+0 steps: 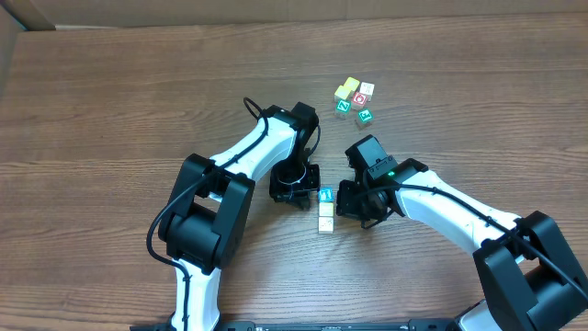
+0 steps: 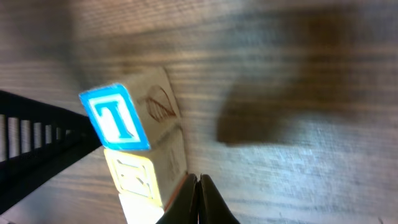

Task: Flip 3 blocks

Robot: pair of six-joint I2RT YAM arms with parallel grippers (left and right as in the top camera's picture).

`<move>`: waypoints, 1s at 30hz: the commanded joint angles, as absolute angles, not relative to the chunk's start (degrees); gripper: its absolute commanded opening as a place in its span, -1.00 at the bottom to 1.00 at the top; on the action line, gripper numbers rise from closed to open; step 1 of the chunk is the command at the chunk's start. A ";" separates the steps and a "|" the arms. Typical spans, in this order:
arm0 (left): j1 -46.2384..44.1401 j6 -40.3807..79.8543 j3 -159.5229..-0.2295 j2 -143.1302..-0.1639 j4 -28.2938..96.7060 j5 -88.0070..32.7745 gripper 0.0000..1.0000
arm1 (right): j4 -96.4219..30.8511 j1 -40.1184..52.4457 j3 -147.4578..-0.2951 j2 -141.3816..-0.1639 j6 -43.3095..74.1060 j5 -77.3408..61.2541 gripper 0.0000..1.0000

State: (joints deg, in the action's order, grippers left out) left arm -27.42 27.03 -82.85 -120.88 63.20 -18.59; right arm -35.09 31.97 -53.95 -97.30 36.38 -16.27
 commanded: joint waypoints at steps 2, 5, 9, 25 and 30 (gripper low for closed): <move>-27.68 27.14 -82.59 -120.64 60.84 -16.99 -0.91 | -31.42 32.12 -54.70 -97.82 36.21 -8.75 -0.92; -27.68 27.31 -82.61 -120.64 60.34 -16.99 -0.91 | -29.91 32.12 -54.70 -97.82 36.23 -5.17 -0.92; -27.68 27.31 -82.61 -120.64 60.10 -16.99 -0.92 | -29.12 32.14 -54.70 -97.86 38.50 -4.62 -0.92; -27.70 27.46 -82.59 -120.64 59.05 -17.50 -0.92 | -28.73 32.25 -54.70 -97.86 39.22 -12.36 -0.92; -27.70 27.46 -82.59 -120.64 59.07 -17.58 -0.92 | -28.97 32.25 -54.70 -97.86 39.20 -13.13 -0.92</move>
State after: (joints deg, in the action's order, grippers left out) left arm -27.42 27.05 -82.85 -120.88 59.09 -17.54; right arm -29.17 31.99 -53.98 -97.30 38.96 -11.84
